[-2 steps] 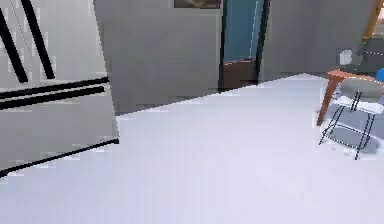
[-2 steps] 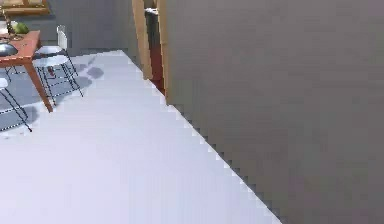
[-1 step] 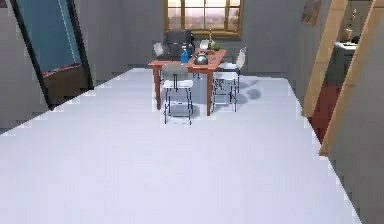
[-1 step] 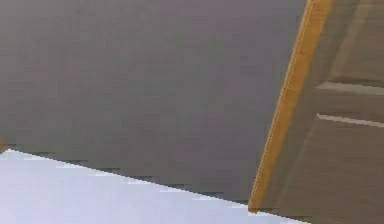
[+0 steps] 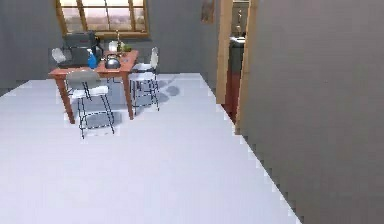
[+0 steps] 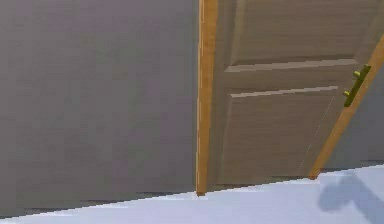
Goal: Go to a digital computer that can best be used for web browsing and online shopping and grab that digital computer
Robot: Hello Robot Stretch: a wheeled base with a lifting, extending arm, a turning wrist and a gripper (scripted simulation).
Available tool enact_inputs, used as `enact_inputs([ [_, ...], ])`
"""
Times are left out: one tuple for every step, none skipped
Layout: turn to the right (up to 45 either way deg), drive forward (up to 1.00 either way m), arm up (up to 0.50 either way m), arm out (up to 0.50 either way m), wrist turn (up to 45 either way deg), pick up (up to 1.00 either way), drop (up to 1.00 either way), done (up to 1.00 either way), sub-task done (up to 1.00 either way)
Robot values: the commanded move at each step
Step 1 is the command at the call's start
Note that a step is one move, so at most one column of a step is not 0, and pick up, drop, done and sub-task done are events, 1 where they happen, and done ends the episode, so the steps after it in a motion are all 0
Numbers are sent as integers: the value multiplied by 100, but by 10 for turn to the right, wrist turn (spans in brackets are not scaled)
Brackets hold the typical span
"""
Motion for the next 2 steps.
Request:
enact_inputs([
  [0,100,0,0,0,0,0,0,0],
  [0,100,0,0,0,0,0,0,0],
])
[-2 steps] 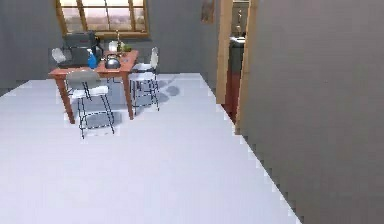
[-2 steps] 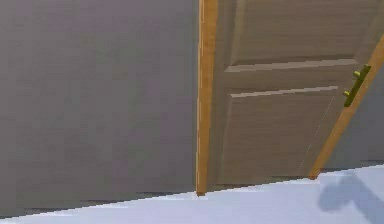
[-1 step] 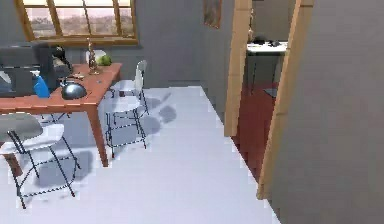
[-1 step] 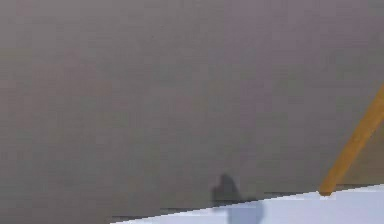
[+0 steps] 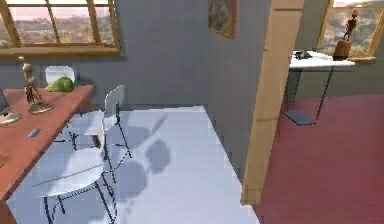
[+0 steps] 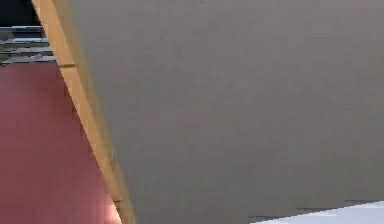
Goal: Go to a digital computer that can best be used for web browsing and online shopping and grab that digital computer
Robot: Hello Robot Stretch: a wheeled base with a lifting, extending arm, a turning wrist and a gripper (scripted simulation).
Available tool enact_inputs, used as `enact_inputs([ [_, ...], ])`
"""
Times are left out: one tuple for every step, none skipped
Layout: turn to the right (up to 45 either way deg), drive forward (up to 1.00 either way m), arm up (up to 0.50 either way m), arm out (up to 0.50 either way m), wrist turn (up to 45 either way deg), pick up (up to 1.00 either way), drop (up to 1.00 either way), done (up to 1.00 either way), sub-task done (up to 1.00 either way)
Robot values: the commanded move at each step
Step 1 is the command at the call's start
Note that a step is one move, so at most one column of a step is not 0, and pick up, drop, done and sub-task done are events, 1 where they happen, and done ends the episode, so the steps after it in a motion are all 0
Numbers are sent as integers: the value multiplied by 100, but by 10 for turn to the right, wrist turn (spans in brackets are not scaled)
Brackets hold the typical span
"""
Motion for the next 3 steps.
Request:
enact_inputs([
  [60,0,0,0,0,0,0,0,0],
  [0,40,0,0,0,0,0,0,0],
  [450,0,0,0,0,0,0,0,0],
])
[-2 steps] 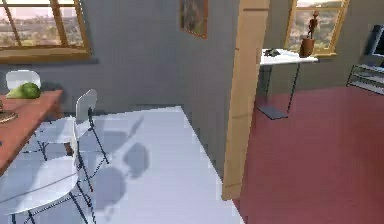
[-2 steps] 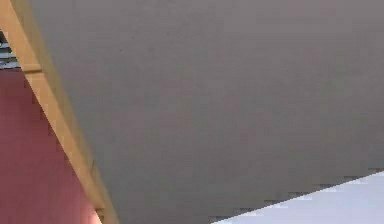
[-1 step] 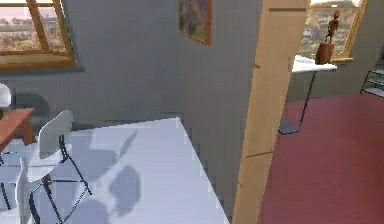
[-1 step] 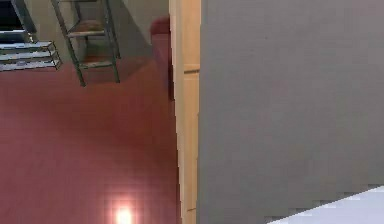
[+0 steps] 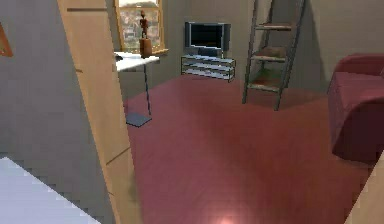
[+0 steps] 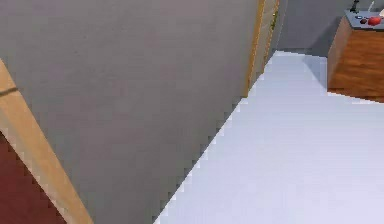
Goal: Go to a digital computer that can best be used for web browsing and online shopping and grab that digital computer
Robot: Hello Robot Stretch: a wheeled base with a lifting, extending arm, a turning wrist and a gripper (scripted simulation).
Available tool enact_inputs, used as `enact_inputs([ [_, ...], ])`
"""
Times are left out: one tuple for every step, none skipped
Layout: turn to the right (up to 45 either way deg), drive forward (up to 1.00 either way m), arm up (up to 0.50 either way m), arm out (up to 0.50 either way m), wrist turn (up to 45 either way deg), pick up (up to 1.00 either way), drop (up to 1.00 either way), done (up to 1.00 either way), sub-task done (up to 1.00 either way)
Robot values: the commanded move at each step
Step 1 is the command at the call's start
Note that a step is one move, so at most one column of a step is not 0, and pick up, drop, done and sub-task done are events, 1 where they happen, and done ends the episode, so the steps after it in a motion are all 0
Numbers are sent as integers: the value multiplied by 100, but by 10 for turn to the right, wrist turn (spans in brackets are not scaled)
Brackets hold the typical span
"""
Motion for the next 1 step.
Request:
enact_inputs([
  [150,0,0,0,0,0,0,0,0],
])
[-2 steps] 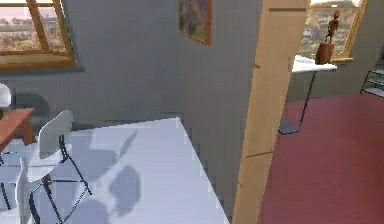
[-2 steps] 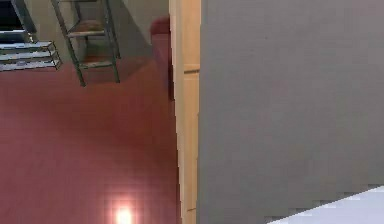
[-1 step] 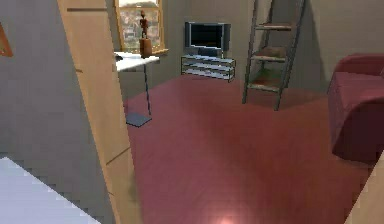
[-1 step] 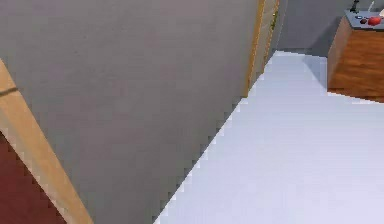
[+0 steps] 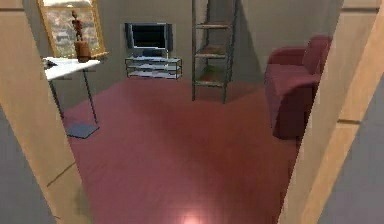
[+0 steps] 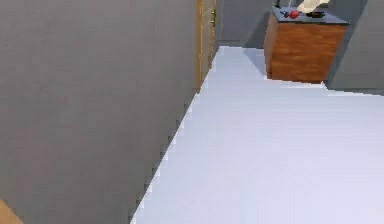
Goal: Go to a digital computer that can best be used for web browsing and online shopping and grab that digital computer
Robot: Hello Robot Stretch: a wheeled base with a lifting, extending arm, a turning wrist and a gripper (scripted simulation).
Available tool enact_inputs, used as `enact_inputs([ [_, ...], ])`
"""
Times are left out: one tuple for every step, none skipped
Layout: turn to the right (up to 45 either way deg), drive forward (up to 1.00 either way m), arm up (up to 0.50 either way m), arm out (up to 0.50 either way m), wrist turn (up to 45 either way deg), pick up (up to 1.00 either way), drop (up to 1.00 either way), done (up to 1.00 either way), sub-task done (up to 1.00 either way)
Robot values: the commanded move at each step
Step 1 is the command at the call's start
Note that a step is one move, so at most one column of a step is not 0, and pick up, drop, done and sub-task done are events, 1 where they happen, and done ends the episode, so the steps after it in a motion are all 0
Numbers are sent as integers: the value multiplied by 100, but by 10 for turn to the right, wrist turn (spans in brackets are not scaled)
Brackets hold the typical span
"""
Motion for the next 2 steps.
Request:
enact_inputs([
  [0,80,0,0,0,0,0,0,0],
  [-390,0,0,0,0,0,0,0,0],
])
